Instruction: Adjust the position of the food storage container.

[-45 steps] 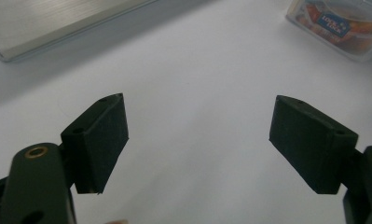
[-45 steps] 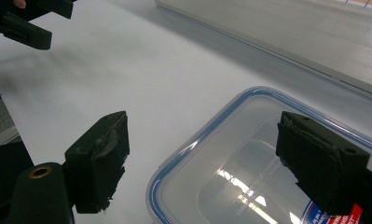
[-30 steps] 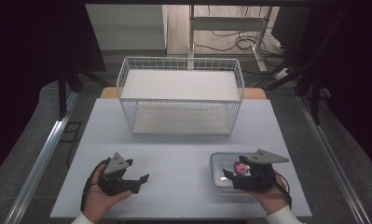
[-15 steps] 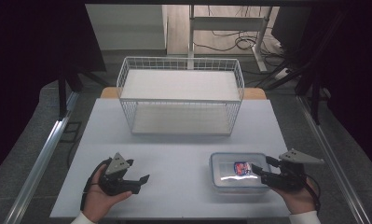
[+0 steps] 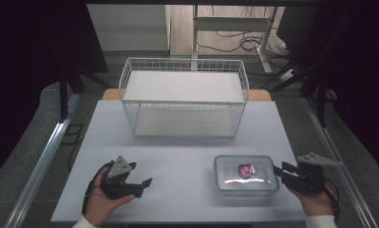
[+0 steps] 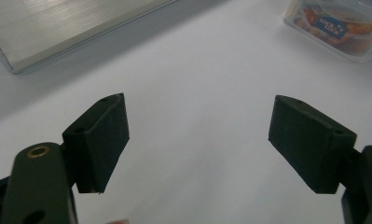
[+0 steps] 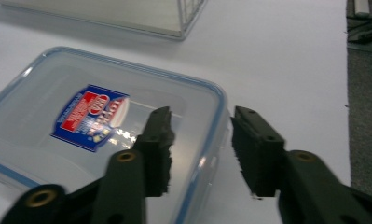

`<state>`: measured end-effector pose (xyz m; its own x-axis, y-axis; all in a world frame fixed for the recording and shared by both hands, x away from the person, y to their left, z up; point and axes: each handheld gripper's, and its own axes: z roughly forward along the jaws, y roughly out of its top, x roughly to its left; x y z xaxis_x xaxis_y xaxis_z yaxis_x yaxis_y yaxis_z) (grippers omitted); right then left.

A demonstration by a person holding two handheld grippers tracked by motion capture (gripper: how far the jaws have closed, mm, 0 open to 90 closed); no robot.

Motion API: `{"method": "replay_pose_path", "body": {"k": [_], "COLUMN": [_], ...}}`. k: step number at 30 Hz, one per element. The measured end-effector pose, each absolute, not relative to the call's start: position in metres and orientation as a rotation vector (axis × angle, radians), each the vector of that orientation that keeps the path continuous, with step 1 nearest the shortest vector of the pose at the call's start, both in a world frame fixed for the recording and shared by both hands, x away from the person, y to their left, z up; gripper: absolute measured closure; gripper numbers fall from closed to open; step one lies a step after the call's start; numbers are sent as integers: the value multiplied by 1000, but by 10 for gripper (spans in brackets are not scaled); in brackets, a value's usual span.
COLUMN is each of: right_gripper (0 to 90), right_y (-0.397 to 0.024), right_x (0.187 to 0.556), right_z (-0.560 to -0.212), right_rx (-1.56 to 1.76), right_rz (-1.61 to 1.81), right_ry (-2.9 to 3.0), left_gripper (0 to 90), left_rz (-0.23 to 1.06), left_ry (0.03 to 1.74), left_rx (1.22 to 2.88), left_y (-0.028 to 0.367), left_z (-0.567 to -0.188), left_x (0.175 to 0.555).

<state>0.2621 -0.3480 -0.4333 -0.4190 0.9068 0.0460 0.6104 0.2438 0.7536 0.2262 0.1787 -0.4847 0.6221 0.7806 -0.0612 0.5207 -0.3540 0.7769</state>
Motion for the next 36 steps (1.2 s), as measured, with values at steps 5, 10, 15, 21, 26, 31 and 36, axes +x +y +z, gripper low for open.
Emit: {"method": "replay_pose_path", "body": {"k": [5, 10, 15, 21, 26, 31, 36], "right_gripper": [775, 886, 887, 888, 889, 890, 890], "right_y": [-354, -359, -361, -356, -356, -355, -349], "right_x": [263, 264, 264, 267, 267, 268, 268], "right_z": [-439, -445, -449, -462, -463, -464, -464], "right_rx": [1396, 1415, 1446, 1478, 1483, 1484, 1470], "right_rz": [956, 885, 846, 755, 730, 717, 746], "right_ry": [2155, 2190, 2197, 2279, 2288, 2289, 2309], "left_gripper": [204, 204, 205, 204, 205, 205, 204], "left_rz": [408, 407, 406, 402, 401, 398, 402], "left_ry": [1021, 1021, 1020, 1019, 1018, 1020, 1023], "left_rx": [2044, 2045, 2046, 2050, 2053, 2054, 2054], "left_y": [179, 178, 178, 177, 177, 176, 177], "left_z": [-486, -486, -486, -487, -487, -487, -487], "left_x": [227, 227, 227, 227, 227, 227, 228]}}
